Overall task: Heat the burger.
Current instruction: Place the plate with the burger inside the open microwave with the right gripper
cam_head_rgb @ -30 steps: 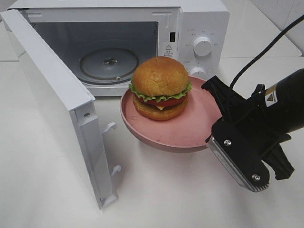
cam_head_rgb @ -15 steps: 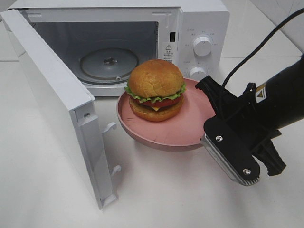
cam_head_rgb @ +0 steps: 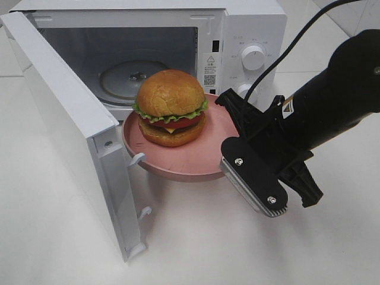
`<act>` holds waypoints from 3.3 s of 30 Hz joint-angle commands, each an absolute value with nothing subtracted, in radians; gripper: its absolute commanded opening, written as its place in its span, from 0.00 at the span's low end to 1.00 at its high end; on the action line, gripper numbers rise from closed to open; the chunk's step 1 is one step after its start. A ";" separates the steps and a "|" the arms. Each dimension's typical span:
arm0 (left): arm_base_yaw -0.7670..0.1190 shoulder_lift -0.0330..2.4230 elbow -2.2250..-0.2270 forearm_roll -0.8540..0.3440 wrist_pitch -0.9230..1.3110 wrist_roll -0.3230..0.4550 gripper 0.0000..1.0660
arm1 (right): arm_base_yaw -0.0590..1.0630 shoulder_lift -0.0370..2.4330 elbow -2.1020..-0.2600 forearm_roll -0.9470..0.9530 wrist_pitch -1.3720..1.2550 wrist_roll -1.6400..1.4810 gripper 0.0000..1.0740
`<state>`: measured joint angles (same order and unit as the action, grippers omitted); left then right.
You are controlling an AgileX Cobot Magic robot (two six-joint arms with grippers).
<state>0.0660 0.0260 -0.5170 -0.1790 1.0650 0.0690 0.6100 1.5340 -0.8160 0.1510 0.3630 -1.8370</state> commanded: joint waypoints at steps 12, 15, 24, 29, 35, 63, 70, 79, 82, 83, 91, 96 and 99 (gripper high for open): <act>0.066 0.022 -0.515 -0.184 1.064 0.065 0.92 | 0.612 1.644 -0.988 0.180 0.312 -1.846 0.00; 0.066 0.022 -0.515 -0.184 1.064 0.065 0.92 | 0.612 1.663 -1.004 0.180 0.312 -1.846 0.00; 0.066 0.022 -0.515 -0.184 1.064 0.065 0.92 | 0.612 1.749 -1.114 0.180 0.341 -1.838 0.00; 0.066 0.022 -0.515 -0.184 1.064 0.065 0.92 | 0.612 1.781 -1.158 0.179 0.363 -1.831 0.00; 0.066 0.022 -0.515 -0.184 1.064 0.065 0.92 | 0.612 1.821 -1.198 0.170 0.359 -1.807 0.00; 0.066 0.022 -0.515 -0.184 1.065 0.065 0.92 | 0.623 1.978 -1.429 0.040 0.366 -1.670 0.01; 0.066 0.022 -0.515 -0.184 1.065 0.065 0.92 | 0.627 2.036 -1.511 0.014 0.405 -1.651 0.01; 0.066 0.022 -0.515 -0.184 1.065 0.065 0.92 | 0.635 2.099 -1.591 -0.012 0.418 -1.600 0.01; 0.066 0.022 -0.515 -0.184 1.065 0.065 0.92 | 0.635 2.126 -1.625 -0.016 0.437 -1.592 0.01; 0.066 0.022 -0.515 -0.184 1.065 0.065 0.92 | 0.635 2.145 -1.652 -0.034 0.454 -1.567 0.01; 0.066 0.022 -0.515 -0.184 1.065 0.065 0.92 | 0.635 2.212 -1.760 -0.095 0.498 -1.504 0.01; 0.066 0.022 -0.515 -0.183 1.065 0.065 0.92 | 0.635 2.246 -1.822 -0.120 0.498 -1.452 0.01; 0.066 0.022 -0.515 -0.183 1.065 0.065 0.92 | 0.635 2.260 -1.847 -0.120 0.498 -1.444 0.01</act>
<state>0.0660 0.0260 -0.5170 -0.1790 1.0650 0.0690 0.6300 2.2660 -1.8150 -0.1100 0.5550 -1.4610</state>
